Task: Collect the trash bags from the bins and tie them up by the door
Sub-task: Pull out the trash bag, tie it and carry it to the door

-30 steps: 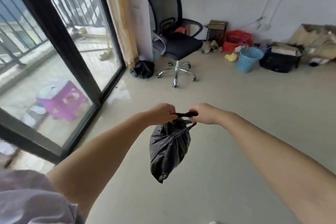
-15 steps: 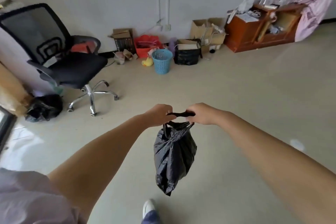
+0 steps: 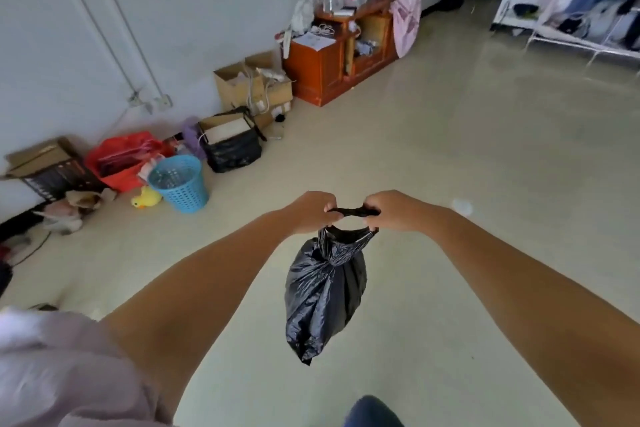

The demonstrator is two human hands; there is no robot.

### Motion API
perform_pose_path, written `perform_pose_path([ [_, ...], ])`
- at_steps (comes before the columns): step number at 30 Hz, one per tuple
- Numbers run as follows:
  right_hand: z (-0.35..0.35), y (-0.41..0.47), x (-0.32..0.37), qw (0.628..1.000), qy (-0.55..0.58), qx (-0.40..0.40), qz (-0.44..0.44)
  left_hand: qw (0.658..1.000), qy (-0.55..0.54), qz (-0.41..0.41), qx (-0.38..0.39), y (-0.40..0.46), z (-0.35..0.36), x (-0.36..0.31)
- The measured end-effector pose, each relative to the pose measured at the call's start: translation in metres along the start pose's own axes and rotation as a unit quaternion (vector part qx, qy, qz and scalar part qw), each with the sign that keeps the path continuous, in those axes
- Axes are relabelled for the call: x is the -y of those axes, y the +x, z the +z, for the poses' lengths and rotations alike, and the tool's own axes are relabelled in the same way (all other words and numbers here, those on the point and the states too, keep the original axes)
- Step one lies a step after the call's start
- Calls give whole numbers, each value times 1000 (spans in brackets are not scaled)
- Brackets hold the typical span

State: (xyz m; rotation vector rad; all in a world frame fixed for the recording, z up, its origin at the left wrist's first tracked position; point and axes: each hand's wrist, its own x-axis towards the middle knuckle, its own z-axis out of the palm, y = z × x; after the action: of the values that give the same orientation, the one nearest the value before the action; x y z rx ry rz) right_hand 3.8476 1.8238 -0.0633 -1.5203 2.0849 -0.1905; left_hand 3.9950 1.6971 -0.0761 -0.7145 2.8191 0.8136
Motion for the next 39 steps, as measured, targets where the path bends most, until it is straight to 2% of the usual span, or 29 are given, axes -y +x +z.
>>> perform_pose_path([
  [7,-76,120,-84,999,22,-33,33,999,25,43,21,183,-52,17],
  [22,-303,394,-283,995,8,-74,73,997,10,79,-9,593,-171,15],
  [31,-442,587,-400,988,-5,-95,118,993,22,112,20,853,-261,36],
  [39,-564,727,-509,980,8,-133,145,991,18,133,-2,1070,-329,28],
])
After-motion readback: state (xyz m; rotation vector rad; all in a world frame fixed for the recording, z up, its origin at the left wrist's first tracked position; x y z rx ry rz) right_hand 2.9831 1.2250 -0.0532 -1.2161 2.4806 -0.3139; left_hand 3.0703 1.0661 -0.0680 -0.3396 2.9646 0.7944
